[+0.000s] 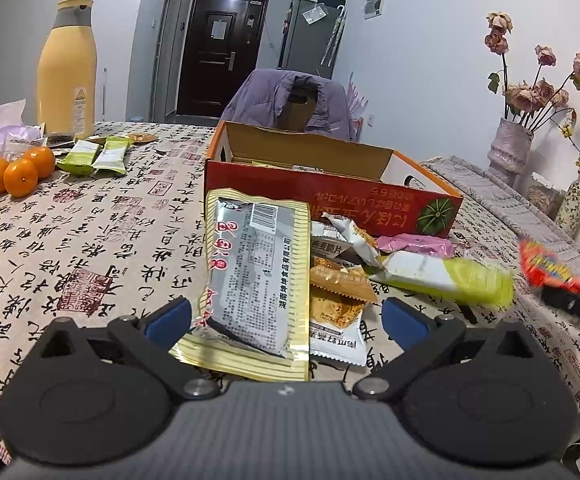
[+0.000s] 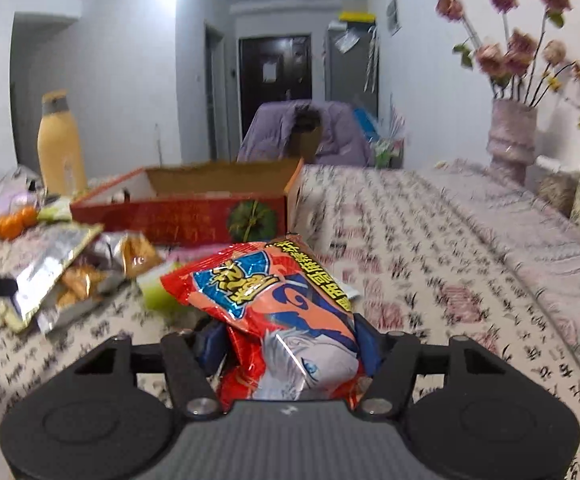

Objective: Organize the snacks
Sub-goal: 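Grasp the long silver-gold packet with the left gripper while the right gripper holds the chip bag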

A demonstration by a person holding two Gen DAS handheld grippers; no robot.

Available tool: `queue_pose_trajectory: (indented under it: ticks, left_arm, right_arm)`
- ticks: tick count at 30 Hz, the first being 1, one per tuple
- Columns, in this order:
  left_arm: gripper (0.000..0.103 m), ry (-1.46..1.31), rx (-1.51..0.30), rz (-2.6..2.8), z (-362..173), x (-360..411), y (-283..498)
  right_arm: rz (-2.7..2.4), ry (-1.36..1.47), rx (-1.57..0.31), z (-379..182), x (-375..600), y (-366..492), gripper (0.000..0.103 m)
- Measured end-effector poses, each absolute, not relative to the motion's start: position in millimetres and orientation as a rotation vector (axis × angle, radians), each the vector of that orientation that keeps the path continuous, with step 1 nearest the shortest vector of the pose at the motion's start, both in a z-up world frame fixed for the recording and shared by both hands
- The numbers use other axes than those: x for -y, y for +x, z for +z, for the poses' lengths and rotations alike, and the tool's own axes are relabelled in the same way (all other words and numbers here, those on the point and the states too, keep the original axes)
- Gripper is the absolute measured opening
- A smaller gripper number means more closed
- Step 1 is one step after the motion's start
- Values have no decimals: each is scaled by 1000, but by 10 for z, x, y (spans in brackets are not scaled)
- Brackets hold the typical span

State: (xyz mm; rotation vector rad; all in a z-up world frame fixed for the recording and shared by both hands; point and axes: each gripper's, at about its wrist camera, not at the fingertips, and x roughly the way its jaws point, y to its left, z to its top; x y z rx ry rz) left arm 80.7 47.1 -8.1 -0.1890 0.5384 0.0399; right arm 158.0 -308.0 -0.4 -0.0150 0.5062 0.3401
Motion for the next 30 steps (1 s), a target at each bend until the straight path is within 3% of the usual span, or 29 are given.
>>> queue_pose_trajectory:
  ticks: [22,28,30]
  left_arm:
    - [103,-99,-656,133,-231,-475,1353]
    - [94,-124,-688,146,-314,-517,1465]
    - [81,-130,-689,141,-328,-526,1456]
  right_arm:
    - [366,52,-489,-3,2757,1803,63]
    - [378,52,-500,-34,2715,1815,63]
    - [386,56,-500,-43,2691,1819,63]
